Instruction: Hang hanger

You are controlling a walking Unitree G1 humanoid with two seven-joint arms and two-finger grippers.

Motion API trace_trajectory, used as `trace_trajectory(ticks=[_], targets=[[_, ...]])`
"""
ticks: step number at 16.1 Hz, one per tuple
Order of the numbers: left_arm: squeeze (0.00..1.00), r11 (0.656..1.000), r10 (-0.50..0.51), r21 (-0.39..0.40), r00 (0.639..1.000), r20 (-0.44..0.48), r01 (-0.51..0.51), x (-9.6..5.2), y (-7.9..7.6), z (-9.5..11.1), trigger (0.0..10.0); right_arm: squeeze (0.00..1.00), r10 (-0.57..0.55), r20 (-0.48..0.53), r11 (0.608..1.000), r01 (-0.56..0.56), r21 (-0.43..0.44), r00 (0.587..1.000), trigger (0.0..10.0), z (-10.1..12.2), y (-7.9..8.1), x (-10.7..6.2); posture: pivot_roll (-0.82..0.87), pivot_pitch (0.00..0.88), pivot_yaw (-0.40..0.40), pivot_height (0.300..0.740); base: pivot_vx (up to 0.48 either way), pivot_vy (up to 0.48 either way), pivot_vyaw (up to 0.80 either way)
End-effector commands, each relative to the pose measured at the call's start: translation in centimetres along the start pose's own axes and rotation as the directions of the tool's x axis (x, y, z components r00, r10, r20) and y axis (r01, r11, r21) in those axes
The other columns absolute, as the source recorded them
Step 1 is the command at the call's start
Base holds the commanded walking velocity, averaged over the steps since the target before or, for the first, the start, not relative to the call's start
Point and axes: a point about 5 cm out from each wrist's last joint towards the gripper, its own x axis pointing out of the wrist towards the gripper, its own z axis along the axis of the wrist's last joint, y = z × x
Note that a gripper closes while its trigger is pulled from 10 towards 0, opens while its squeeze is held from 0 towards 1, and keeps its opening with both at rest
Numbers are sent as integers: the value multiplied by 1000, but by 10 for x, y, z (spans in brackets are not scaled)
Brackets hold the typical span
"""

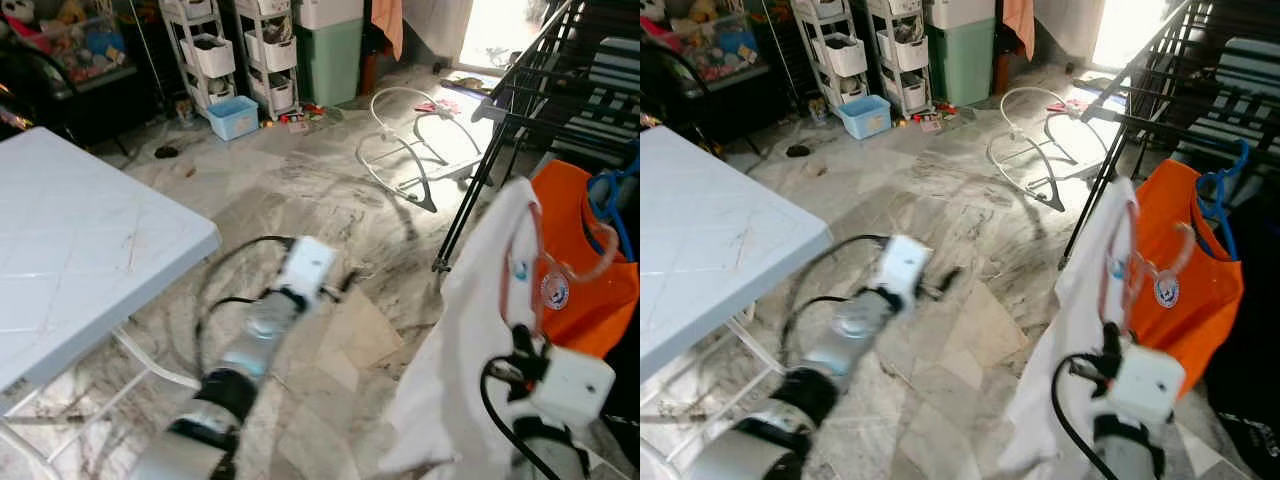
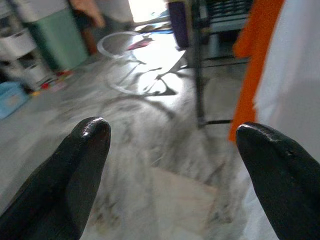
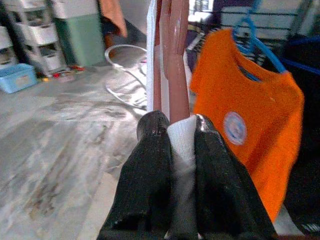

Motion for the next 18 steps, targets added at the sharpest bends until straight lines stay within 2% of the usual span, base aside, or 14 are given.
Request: trace_trajectory(ticks=[1, 4, 6, 7, 8, 9, 11, 12, 13, 14, 15, 16, 17, 18], targets=[[0, 1000, 14, 9, 1000, 3, -14, -6, 9, -2, 10000, 0, 73, 46, 997, -72, -16, 996, 0, 10, 11, 5, 0, 0, -10, 740, 0, 0, 0], [0, 998, 32, 51, 999, 2, -33, -21, 22, -13, 10000, 0, 98, 36, 995, -97, -14, 995, 0, 5, 14, 11, 33, 0, -26, 740, 0, 0, 0], [0, 997, 67, 45, 998, -18, -67, -29, 31, -18, 10000, 0, 144, 51, 990, -144, -11, 988, 0, 12, 20, 13, 42, 0, -28, 740, 0, 0, 0], [0, 997, 67, 40, 997, -26, -66, -29, 23, -21, 10000, 0, 183, 33, 982, -181, -52, 983, 5529, 7, 17, 13, 40, 0, -26, 740, 0, 0, 0], [0, 998, 62, 16, 997, -35, -61, -28, 20, -22, 10000, 0, 161, 27, 986, -160, -48, 987, 10000, 6, 14, 14, 41, 0, -28, 740, 0, 0, 800], [0, 1000, 26, 17, 999, -30, -26, -25, 11, -18, 10000, 0, 159, 38, 987, -158, -44, 986, 10000, 8, 12, 14, 45, 0, -30, 740, 0, 0, 800], [0, 1000, -1, 24, 998, -64, 3, -31, 17, -20, 10000, 0, 148, 32, 989, -147, -35, 989, 10000, 6, 12, 14, 58, 0, -49, 740, 0, 0, 700], [0, 1000, -11, 27, 996, -83, 13, -39, 25, -22, 10000, 0, 151, 31, 988, -150, -35, 988, 10000, 6, 13, 15, 70, 0, -57, 740, 0, 0, 0], [0, 998, -8, 67, 995, -104, 15, -56, 44, -24, 10000, 0, 173, 32, 984, -171, -40, 984, 10000, 8, 15, 16, 84, 0, -59, 740, 0, 0, 0], [0, 993, 18, 119, 998, -63, -11, -64, 52, -19, 10000, 0, 183, 30, 982, -182, -46, 983, 10000, 8, 15, 16, 97, 0, -60, 740, 0, 0, 0], [0, 985, 30, 168, 999, -15, -27, -67, 52, -16, 10000, 0, 185, 23, 982, -184, -52, 982, 10000, 5, 14, 18, 103, 0, -61, 740, 0, 0, 0], [0, 982, 49, 184, 999, 3, -48, -66, 50, -16, 10000, 0, 183, 24, 982, -181, -53, 983, 10000, 5, 12, 20, 107, 0, -65, 740, 0, 0, 0], [0, 987, 38, 158, 999, 22, -41, -61, 41, -14, 10000, 0, 189, 35, 980, -186, -67, 981, 10000, 8, 13, 24, 109, 0, -69, 740, 0, 0, 800], [0, 984, 15, 177, 999, 45, -23, -58, 32, -9, 10000, 0, 194, 47, 979, -190, -67, 980, 10000, 11, 14, 26, 109, 0, -70, 740, 0, 0, 800]])
